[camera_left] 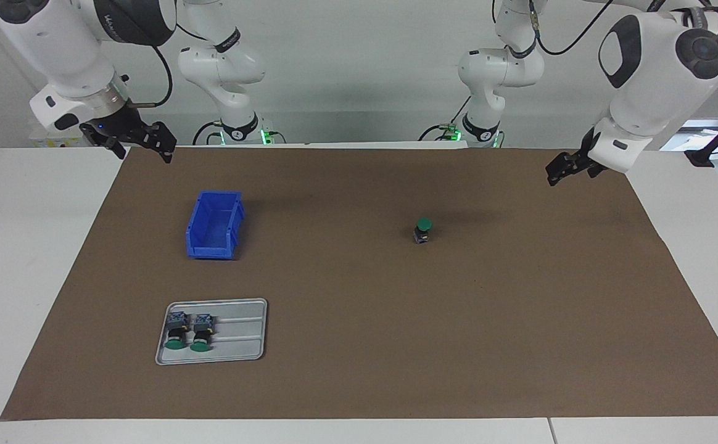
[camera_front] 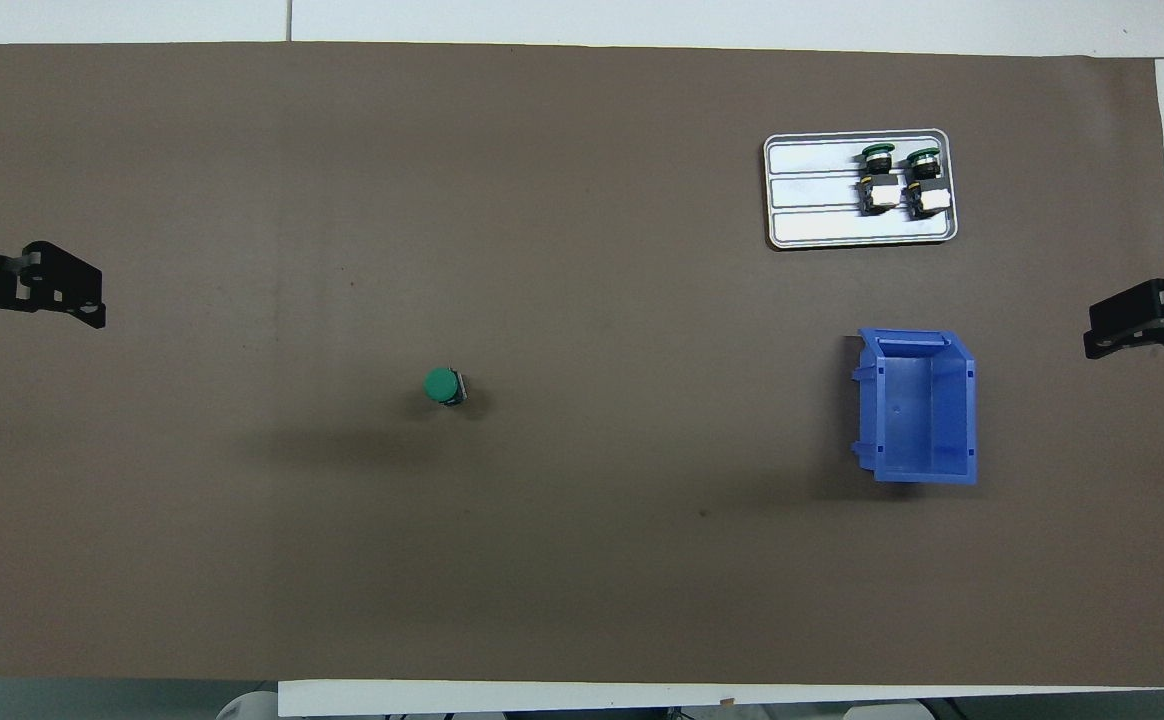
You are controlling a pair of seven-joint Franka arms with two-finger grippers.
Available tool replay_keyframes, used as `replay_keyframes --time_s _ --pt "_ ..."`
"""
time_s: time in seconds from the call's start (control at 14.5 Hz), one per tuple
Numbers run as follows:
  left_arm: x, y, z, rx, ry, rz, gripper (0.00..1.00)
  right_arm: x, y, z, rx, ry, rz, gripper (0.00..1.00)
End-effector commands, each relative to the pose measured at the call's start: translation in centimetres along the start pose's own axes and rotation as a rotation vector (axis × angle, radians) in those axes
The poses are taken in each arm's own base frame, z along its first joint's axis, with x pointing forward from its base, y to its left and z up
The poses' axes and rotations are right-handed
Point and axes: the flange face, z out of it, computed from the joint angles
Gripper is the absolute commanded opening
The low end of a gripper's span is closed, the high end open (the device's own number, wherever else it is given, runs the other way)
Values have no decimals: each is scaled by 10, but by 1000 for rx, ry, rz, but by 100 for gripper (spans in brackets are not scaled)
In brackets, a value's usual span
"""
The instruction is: Place and press button with both arms
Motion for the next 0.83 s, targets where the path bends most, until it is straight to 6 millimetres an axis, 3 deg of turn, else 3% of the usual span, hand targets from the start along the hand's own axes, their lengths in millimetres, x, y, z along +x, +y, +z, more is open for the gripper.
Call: replay_keyframes --time_s 0.0,0.21,0.41,0.76 --pt "-3 -4 -11 16 -17 11 99 -8 1 -4 -8 6 -31 99" --pt "0 -19 -13 6 -1 1 99 -13 -15 5 -11 -20 -79 99" --pt "1 -24 -12 6 6 -5 99 -6 -87 -1 84 69 -221 99" --pt "-3 -21 -8 9 -2 0 99 4 -269 7 92 133 -133 99"
